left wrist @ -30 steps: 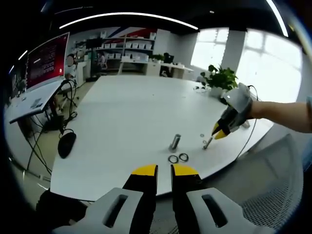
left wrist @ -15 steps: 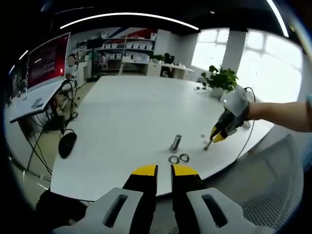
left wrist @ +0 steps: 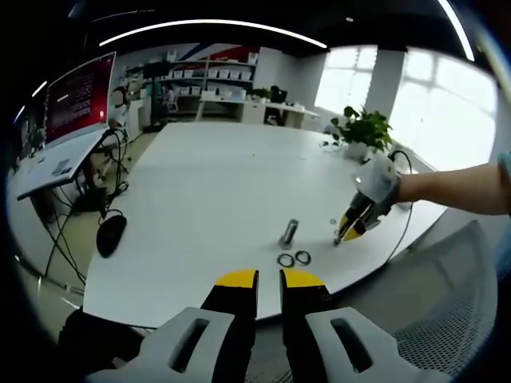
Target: Place the washer onto the threaded stud by aligning its center hole with the stud, sliding it down to the base, and recovering from edge contact or off-axis alignment until the washer reaches the visible bottom stop.
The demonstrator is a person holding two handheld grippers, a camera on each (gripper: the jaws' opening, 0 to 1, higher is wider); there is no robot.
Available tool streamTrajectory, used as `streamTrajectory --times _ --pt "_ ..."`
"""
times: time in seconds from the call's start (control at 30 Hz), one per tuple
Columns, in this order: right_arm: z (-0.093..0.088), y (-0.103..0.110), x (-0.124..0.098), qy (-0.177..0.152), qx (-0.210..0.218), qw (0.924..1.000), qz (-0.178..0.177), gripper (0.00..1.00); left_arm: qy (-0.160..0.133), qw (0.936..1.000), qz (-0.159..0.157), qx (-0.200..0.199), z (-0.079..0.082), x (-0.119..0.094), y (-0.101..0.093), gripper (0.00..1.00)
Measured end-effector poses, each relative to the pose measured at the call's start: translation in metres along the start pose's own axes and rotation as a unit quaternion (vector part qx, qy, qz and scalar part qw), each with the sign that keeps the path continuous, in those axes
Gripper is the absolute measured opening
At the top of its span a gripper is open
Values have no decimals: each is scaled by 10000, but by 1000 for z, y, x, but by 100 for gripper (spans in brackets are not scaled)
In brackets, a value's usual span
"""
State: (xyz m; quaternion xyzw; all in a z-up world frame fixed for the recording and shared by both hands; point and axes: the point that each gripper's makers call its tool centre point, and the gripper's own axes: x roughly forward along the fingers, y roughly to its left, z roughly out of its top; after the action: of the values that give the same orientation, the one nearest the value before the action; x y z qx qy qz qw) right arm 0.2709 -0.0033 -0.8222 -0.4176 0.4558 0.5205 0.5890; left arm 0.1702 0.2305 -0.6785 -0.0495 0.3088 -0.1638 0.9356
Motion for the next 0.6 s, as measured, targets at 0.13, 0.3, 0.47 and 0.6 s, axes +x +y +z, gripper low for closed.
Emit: streamTrajectory --times 0.13,0.3,0.47,0.6 --pt "-2 1 6 86 -83 9999 5 13 -3 10000 5 -6 0 0 0 8" --pt "-2 2 8 137 -72 9999 69 14 4 10000 8 -15 0 0 0 8" --pt "-3 3 10 147 -123 9998 68 27 22 10000 -1 -11 -1 0 0 8" --pt "-3 3 -1 22 55 10000 5 28 37 10000 -22 6 -1 0 0 8"
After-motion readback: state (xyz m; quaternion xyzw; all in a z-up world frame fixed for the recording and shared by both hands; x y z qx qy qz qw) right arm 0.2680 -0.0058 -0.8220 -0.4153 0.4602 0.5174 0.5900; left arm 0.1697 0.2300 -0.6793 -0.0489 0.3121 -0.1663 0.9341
